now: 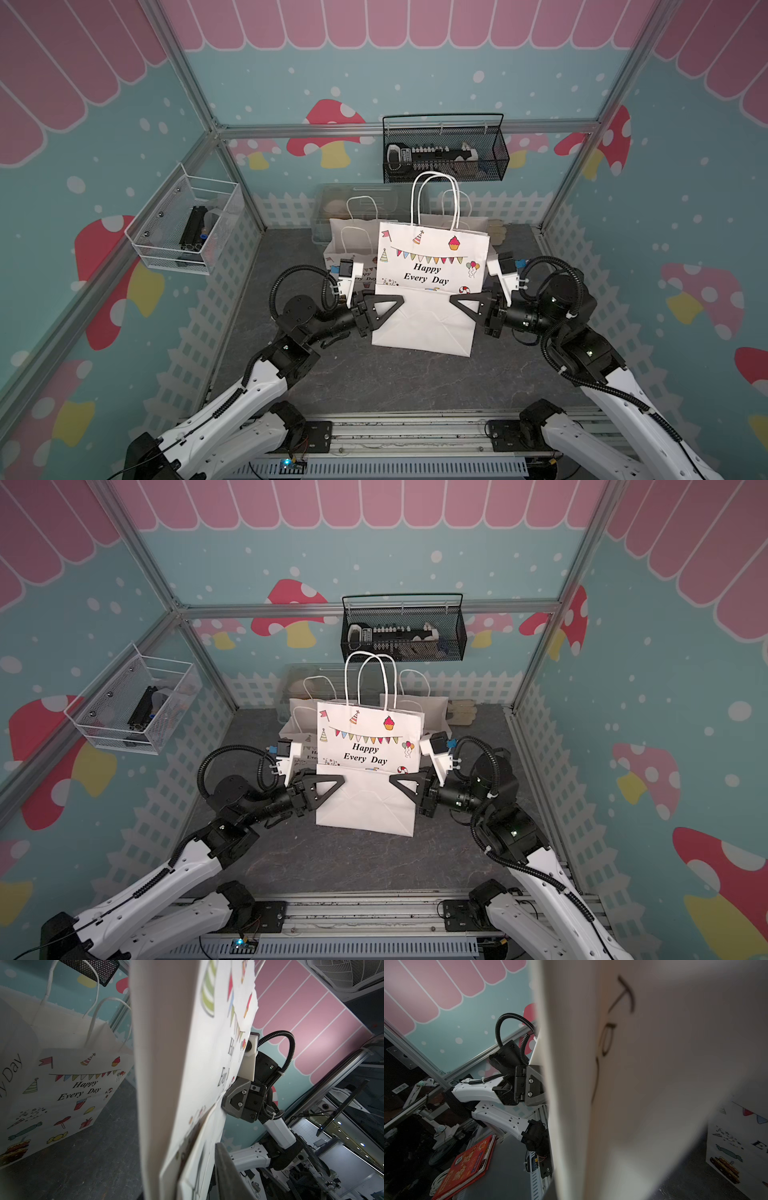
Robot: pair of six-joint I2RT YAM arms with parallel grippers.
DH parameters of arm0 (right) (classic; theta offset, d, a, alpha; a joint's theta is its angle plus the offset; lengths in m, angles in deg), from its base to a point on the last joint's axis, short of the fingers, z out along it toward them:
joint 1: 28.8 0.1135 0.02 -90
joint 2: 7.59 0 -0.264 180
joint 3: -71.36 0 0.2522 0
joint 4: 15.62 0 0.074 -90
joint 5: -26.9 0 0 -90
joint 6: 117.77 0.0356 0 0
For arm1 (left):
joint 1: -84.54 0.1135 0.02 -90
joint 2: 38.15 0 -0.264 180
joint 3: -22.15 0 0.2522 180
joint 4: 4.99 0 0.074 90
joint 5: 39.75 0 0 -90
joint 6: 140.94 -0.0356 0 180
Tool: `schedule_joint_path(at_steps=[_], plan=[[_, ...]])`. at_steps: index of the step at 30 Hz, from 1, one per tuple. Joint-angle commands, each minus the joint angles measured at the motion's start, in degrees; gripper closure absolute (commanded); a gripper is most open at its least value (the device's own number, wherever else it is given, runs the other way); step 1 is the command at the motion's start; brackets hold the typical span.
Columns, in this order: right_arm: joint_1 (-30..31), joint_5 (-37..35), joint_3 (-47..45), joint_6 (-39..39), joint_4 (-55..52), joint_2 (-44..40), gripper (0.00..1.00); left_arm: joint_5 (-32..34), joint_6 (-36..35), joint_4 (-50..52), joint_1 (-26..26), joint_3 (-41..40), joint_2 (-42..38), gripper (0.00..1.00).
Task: Put away the paper bag
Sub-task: Press the paper bag.
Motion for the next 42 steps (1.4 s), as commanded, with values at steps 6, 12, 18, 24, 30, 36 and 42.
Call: schedule_joint_path(at_steps=[6, 12, 18, 24, 30, 36, 42], plan=[[0.3, 0.9, -0.2, -1.0, -1.7, -0.8, 1.00, -1.3, 0.1, -2.4, 0.5, -0.9, -2.3, 0.53], [0.3, 3.7, -0.6, -1.6, -3.1, -0.8, 1.00, -1.2, -0.1, -2.0, 0.6, -1.5, -2.5, 0.56], [0.2, 4.7, -1.3, -2.2, -4.6, -1.1, 1.00, -1.1, 0.1, -1.9, 0.6, -1.8, -1.7, 0.63], [0.2, 3.7, -1.5, -2.5, -5.1, -1.5, 1.00, 0.3, -1.4, 0.9, 0.0, -1.6, -0.5, 0.74], [0.3, -8.6, 0.8, -8.4, -15.4, -3.8, 0.66, 8.6, -7.0, 14.4, -3.0, 2.0, -0.2, 0.95], [0.2, -17.5, 1.4, -9.7, -19.3, -6.7, 0.22, 16.3, -8.5, 21.2, -8.1, 4.8, 2.7, 1.00], [0.3, -26.8, 6.2, -9.6, -27.3, -8.5, 0.07, 24.5, -7.9, 28.4, -15.9, 11.4, 6.0, 1.00]])
